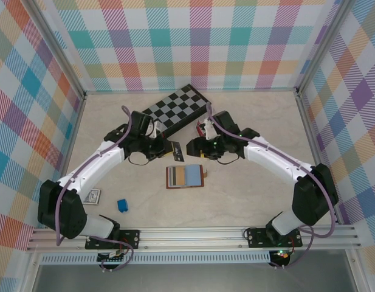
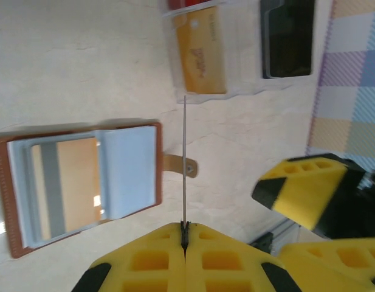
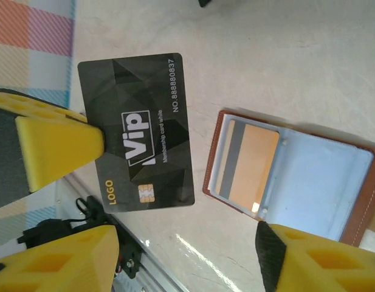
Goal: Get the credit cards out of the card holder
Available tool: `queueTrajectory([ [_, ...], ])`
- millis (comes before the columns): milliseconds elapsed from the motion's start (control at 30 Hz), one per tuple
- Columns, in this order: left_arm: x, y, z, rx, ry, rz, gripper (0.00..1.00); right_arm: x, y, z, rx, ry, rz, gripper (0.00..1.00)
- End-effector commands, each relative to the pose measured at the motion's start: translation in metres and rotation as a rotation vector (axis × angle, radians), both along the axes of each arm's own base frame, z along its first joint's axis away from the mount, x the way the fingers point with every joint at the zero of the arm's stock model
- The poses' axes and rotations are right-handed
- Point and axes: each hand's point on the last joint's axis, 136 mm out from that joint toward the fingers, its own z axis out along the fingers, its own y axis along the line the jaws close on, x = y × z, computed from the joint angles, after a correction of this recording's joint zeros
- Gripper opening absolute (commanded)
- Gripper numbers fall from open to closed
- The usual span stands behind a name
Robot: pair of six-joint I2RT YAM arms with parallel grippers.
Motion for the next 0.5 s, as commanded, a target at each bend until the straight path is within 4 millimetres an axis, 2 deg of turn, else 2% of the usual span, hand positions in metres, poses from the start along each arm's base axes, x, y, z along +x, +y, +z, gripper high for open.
queueTrajectory([
  [0,0.002,-0.008,0.038,-0.147,-0.05,0.008,0.0,-0.005,0.007,0.013,0.145,0.059,0.046,0.68],
  [100,0.001,-0.015,0.056,-0.219,-0.072,-0.004,0.0,0.003,0.005,0.026,0.248,0.096,0.032,0.74],
  [233,0.0,-0.02,0.068,-0.288,-0.082,-0.005,0.0,0.01,0.006,0.05,0.382,0.111,0.033,0.79],
  [333,0.002,-0.022,0.074,-0.327,-0.099,-0.002,0.0,0.013,0.008,0.064,0.443,0.12,0.041,0.75],
  [467,0.004,-0.024,0.076,-0.362,-0.097,0.006,0.0,0.012,0.012,0.074,0.49,0.146,0.054,0.66],
])
